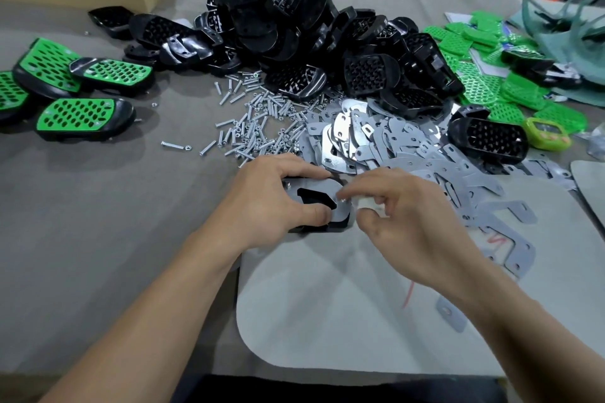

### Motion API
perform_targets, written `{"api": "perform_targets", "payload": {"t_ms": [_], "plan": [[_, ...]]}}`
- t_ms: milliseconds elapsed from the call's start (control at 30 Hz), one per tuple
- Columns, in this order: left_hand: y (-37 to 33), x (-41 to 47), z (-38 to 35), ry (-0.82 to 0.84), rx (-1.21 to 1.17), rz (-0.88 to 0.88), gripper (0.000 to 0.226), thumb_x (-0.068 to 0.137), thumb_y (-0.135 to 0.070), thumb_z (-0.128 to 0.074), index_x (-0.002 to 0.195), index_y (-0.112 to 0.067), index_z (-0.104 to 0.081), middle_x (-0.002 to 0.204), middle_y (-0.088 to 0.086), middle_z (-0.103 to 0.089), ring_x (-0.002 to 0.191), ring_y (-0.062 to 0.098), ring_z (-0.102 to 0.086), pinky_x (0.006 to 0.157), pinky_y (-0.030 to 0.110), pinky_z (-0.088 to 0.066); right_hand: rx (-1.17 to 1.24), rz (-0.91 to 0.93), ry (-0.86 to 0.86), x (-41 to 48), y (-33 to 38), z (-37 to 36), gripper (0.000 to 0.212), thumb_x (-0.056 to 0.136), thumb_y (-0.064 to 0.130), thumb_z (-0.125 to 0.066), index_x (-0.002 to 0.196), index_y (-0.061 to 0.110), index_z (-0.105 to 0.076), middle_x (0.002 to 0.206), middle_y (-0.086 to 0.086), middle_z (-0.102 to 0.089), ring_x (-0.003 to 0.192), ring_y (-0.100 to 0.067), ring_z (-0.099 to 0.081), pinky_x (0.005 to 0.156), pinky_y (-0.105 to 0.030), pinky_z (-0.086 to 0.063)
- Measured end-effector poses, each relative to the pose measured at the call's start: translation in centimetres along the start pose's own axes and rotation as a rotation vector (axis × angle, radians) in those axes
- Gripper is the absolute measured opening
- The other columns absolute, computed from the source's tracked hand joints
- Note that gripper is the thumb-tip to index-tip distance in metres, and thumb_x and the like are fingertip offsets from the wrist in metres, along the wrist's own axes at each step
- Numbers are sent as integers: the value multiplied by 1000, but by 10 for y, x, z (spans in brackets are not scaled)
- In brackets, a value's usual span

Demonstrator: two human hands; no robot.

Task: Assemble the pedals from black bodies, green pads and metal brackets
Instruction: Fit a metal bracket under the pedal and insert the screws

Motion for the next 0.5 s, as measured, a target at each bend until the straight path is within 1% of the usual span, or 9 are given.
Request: {"api": "perform_targets", "payload": {"t_ms": [33,100,200,233,300,333,400,433,500], "plan": [[1,0,0,0,0,4,55,46,-58,-81,100,-47,-77,103,-31,-68,91,-6,-67,82,30,-58,24,-26,-17,-2,-4,-1,35,85,6,-65,98,36,-78,95,28,-66,88,13,-48,76,-6,-34],[2,0,0,-1,-3,9,58,45,-60,-81,102,-45,-78,103,-31,-68,92,-6,-67,82,28,-56,51,-80,-60,-7,-11,-2,31,85,12,-64,95,38,-78,99,27,-66,94,10,-48,77,-4,-34],[3,0,-1,0,-7,14,56,45,-61,-81,100,-46,-78,103,-31,-68,92,-7,-67,81,24,-54,-73,-106,-72,-12,-13,-4,23,86,19,-64,74,35,-74,98,32,-63,101,-1,-48,77,-4,-31],[4,0,-1,1,-5,13,58,45,-61,-81,101,-45,-78,103,-31,-68,92,-7,-67,81,23,-53,-51,-121,-67,-14,-15,-5,22,85,19,-65,73,35,-73,103,36,-60,103,-2,-48,79,-4,-31],[3,0,-1,0,-7,12,59,46,-61,-82,102,-44,-78,104,-30,-68,93,-6,-67,81,24,-54,63,-133,-71,-19,-16,-6,27,83,18,-66,85,43,-73,117,41,-53,107,1,-49,84,-10,-35],[3,-1,0,0,-14,15,57,46,-60,-82,101,-45,-78,104,-30,-68,93,-5,-67,82,25,-55,112,-123,-69,-20,-15,-5,35,82,16,-66,95,47,-72,122,40,-51,103,1,-53,84,-14,-38],[3,-1,0,0,-21,16,55,46,-59,-82,100,-46,-78,104,-29,-69,93,-5,-67,84,27,-56,222,-128,-2,-20,-15,-11,48,81,10,-66,110,48,-69,129,36,-47,79,-1,-59,76,-9,-39],[2,-1,0,1,-17,15,57,46,-59,-81,101,-45,-78,104,-30,-68,94,-5,-67,84,26,-55,262,-145,39,-20,-15,-15,50,82,7,-65,111,47,-69,131,34,-45,68,-2,-59,74,-5,-38],[1,-1,-1,3,-10,12,58,46,-60,-80,102,-44,-78,105,-31,-68,95,-6,-66,83,24,-53,279,-171,55,-21,-16,-19,50,82,3,-64,109,45,-70,129,33,-46,60,-1,-56,73,-3,-36]]}}
Point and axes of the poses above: each hand's wrist, its own x-axis towards the middle knuckle, its own z-axis out of the back of the hand, y = z × x, the point moved 8 cm from there along x, towards the middle knuckle
